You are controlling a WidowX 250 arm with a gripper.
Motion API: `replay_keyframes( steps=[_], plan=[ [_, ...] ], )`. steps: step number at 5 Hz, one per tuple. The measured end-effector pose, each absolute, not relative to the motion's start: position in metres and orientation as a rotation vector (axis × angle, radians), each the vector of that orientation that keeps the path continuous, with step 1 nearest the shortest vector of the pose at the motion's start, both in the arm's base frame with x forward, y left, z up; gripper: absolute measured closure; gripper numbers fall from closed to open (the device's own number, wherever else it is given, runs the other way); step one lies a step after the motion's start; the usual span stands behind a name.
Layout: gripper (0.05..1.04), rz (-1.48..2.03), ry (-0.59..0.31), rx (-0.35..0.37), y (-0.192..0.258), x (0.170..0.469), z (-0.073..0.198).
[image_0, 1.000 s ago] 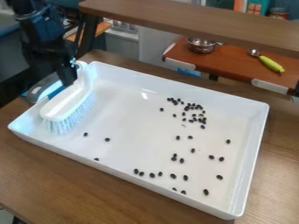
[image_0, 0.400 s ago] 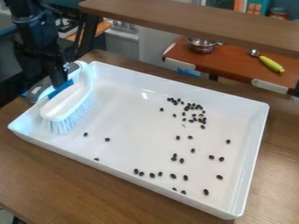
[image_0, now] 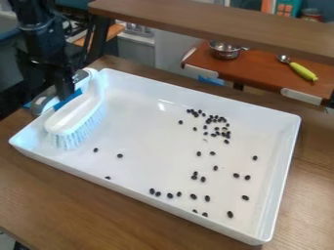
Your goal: Sweep into pile
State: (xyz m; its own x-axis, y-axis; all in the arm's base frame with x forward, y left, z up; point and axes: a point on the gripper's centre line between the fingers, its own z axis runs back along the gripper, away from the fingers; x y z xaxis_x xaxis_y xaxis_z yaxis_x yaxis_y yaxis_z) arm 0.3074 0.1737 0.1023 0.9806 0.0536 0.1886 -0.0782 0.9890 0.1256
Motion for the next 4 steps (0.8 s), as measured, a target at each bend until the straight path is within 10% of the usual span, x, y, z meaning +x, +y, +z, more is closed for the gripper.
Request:
replay_keyframes(
  steps=[3, 4],
  plan=[
    [0.132, 0.065, -0.130, 0.137, 0.177, 0.306, 0.078],
    [0.421, 0.079, -0.126, 0.140, 0.177, 0.304, 0.074]
  ],
)
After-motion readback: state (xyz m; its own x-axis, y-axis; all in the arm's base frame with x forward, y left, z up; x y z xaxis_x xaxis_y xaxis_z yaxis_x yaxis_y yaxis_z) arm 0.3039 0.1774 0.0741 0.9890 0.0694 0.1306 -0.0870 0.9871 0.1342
